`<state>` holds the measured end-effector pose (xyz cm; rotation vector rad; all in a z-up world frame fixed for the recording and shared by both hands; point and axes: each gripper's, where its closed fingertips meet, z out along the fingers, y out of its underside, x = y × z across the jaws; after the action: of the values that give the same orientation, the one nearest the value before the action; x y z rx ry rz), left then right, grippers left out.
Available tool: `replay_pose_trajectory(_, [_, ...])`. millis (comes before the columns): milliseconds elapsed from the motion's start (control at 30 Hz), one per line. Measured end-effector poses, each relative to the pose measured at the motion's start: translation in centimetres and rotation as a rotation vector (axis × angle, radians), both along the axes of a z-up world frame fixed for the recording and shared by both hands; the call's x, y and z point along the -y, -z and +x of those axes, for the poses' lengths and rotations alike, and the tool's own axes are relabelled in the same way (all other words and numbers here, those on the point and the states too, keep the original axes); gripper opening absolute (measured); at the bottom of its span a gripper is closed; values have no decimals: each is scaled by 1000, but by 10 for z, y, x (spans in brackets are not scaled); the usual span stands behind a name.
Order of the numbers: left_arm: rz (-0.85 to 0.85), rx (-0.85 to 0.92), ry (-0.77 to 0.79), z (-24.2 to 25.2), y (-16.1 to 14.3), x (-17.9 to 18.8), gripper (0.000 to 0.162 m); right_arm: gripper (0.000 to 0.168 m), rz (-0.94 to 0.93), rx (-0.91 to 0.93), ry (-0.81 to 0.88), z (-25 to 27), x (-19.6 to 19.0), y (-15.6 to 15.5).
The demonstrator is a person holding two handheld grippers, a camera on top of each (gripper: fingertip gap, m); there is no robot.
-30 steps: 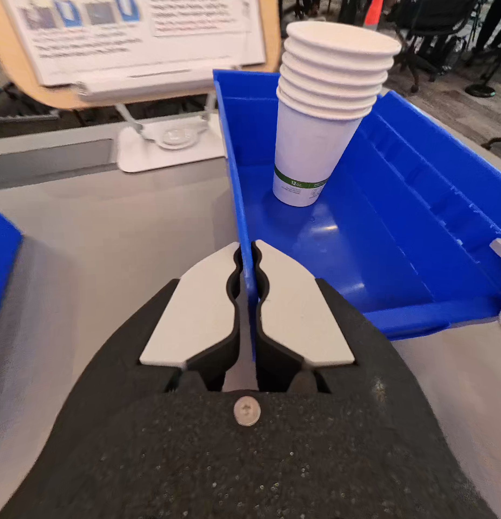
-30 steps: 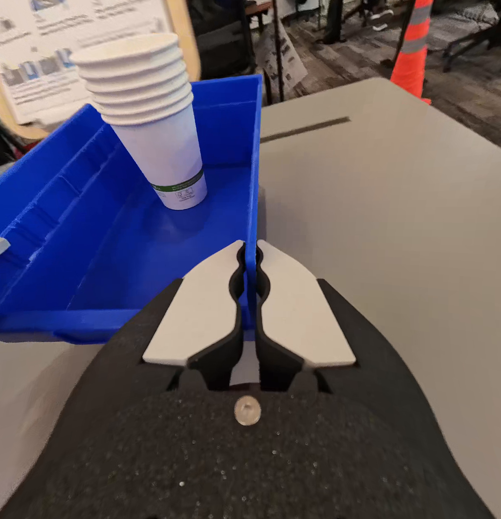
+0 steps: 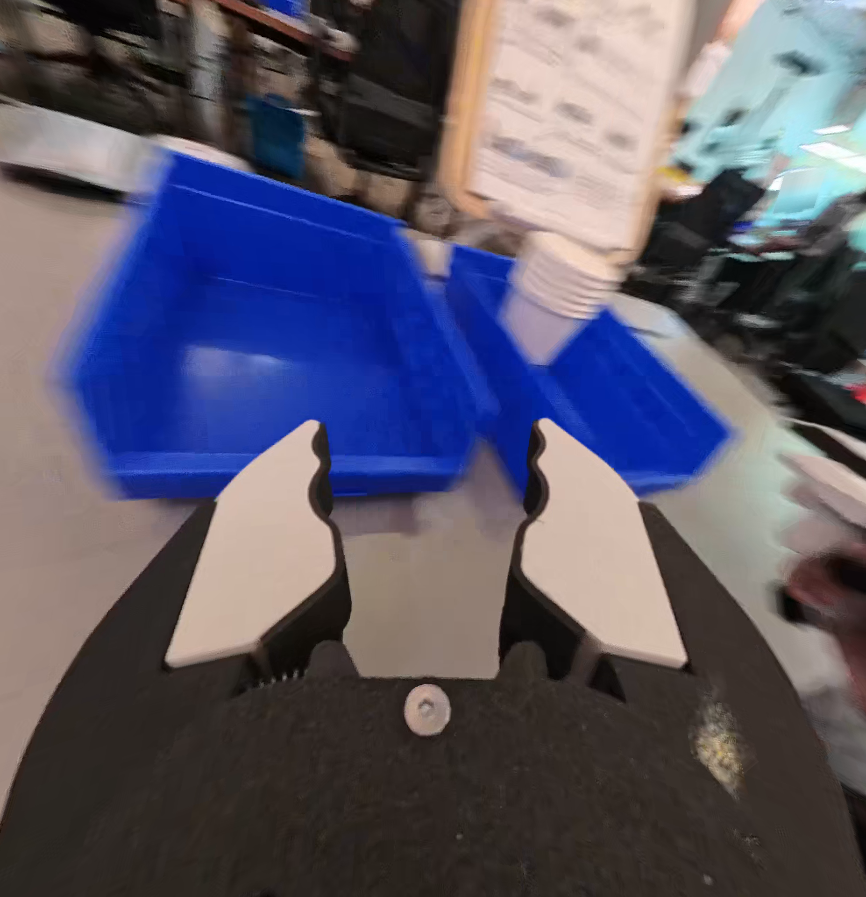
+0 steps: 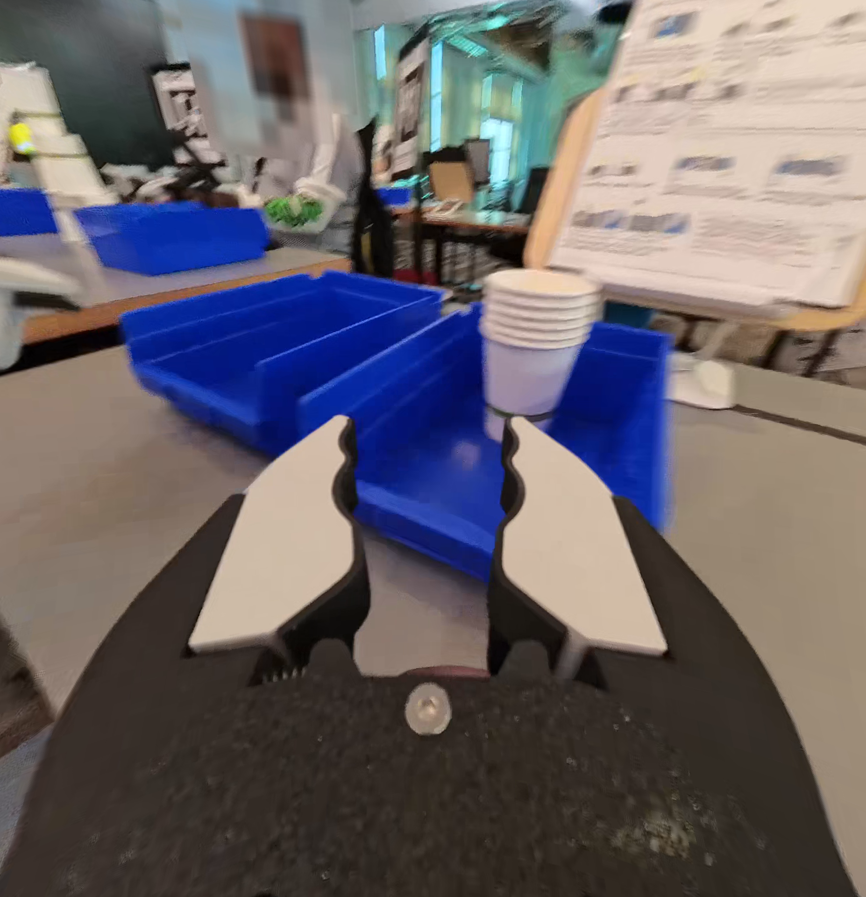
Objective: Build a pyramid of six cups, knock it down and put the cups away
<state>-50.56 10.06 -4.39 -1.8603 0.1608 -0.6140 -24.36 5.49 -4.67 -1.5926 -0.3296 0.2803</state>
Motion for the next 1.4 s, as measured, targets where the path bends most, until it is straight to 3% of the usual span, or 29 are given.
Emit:
replay_pose_trajectory(100, [-60, -178, -200, -90, 34, -47, 74, 69, -72, 17, -120, -62, 1, 28])
replay_pose_trajectory(200, [-99, -261, -210, -110, 56, -81, 69, 77, -124, 66, -195, -106, 2, 52])
replay_pose_trajectory(267, [-68, -346, -242, -112, 62, -98, 54, 69, -102, 91, -218, -124, 2, 57])
replay_pose_trajectory(367, [-51, -331, -230, -99, 63, -106, 18, 55, -21, 122, -219, -141, -1, 43])
replay_pose_trajectory(433, [-67, -339, -268, -102, 65, -100, 6, 49, -56, 72, -206, -148, -9, 37])
replay_pose_trajectory(500, [-91, -279, -291, -101, 65, -86, 3, 60, -125, 52, -162, -151, -21, 41])
replay_pose_trajectory(600, [-115, -284, -322, -103, 66, -54, 3, 63, -231, 80, -100, -157, -36, 58])
replay_pose_trajectory(867, [-106, -299, -496, -114, 67, 27, 2, 62, -308, 75, -95, -183, -51, 77])
replay_pose_trajectory(933, [-118, -288, -501, -116, 67, 38, 2, 53, -326, 86, -120, -193, -50, 82])
replay_pose_trajectory(1000, [-130, -293, -502, -116, 67, 46, 2, 23, -358, 78, -141, -202, -47, 86])
replay_pose_trajectory(1100, [-104, -349, -534, -116, 63, 56, 2, 4, -327, 82, -66, -196, -51, 77])
replay_pose_trajectory(1233, [33, -435, -595, -110, 20, 65, 3, 3, -329, 17, -91, -193, -49, 48])
replay_pose_trajectory(1400, [222, -374, -583, -72, -70, 60, 3, 3, -88, -8, 3, -146, -46, -51])
